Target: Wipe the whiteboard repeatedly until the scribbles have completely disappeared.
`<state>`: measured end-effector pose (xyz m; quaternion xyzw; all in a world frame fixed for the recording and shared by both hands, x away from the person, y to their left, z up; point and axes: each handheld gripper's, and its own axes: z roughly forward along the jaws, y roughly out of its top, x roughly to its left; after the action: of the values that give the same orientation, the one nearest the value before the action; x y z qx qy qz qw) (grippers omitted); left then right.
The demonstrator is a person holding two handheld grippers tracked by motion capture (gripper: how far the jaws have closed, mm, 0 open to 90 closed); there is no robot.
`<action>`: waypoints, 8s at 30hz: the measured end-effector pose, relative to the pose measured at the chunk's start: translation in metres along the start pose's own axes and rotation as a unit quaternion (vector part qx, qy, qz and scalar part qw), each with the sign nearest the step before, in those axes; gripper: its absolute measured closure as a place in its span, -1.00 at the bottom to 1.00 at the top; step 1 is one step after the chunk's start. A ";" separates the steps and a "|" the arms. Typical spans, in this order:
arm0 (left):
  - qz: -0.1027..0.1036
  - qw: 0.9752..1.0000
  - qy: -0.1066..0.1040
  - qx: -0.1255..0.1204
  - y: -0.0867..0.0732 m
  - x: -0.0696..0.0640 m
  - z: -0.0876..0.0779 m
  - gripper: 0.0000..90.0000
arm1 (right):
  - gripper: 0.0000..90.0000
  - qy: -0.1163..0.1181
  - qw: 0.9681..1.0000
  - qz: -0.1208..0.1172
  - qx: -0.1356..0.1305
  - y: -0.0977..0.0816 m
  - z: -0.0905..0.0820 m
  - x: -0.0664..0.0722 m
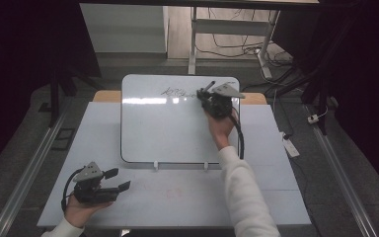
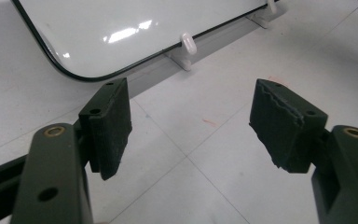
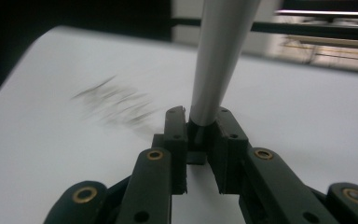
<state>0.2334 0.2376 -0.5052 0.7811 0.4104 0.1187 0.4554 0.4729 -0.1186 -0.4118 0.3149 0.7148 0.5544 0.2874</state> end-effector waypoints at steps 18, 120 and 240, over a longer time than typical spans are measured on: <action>-0.002 1.000 -0.001 0.001 0.000 0.001 0.001 -0.34 | 0.73 -0.043 0.998 0.039 -0.024 -0.002 -0.008 -0.014; 0.002 1.000 -0.005 0.002 -0.001 0.000 0.001 -0.34 | 0.73 0.019 1.000 0.001 -0.012 0.020 0.043 0.030; -0.012 1.000 0.008 -0.009 -0.001 0.005 -0.003 -0.34 | 0.73 0.098 0.995 -0.017 0.020 0.013 -0.004 0.043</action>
<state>0.2341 0.2441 -0.5054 0.7711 0.4220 0.1228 0.4608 0.4444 -0.0858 -0.4007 0.2525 0.7559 0.5628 0.2193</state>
